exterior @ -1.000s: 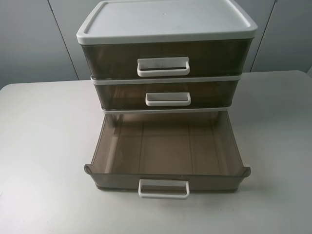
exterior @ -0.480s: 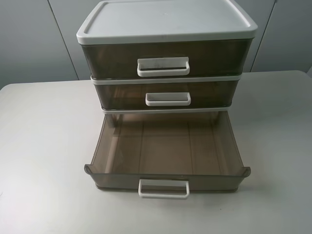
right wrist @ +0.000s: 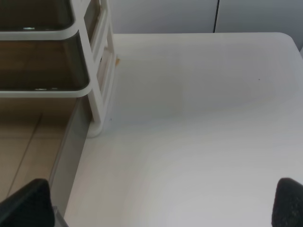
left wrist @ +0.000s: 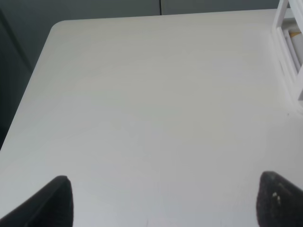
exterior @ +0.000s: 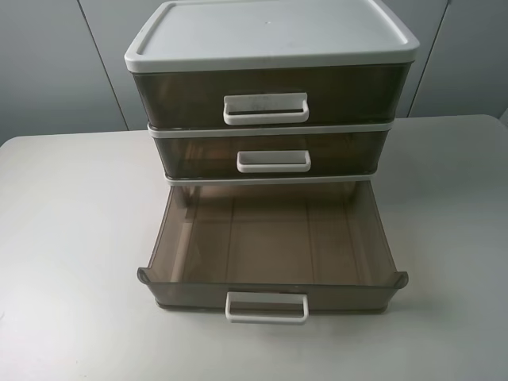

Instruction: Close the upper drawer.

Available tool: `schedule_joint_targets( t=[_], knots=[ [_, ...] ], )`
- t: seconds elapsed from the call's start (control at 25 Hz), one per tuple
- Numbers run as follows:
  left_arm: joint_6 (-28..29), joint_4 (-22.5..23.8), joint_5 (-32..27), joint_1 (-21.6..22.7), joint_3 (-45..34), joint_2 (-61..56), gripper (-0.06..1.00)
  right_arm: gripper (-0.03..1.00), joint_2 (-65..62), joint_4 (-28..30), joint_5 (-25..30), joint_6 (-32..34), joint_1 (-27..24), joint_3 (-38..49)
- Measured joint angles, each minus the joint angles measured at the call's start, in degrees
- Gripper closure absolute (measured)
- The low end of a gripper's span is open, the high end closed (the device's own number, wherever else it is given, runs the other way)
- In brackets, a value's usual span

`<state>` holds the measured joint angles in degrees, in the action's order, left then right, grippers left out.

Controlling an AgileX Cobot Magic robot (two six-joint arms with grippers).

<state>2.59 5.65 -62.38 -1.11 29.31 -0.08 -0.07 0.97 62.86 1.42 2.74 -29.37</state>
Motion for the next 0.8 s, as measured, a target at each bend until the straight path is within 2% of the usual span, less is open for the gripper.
schedule_joint_targets(
  t=[0.8],
  knots=[
    [0.0, 0.0, 0.0, 0.0, 0.0, 0.0, 0.2, 0.27, 0.0, 0.7, 0.0, 0.7, 0.0, 0.0]
  ],
)
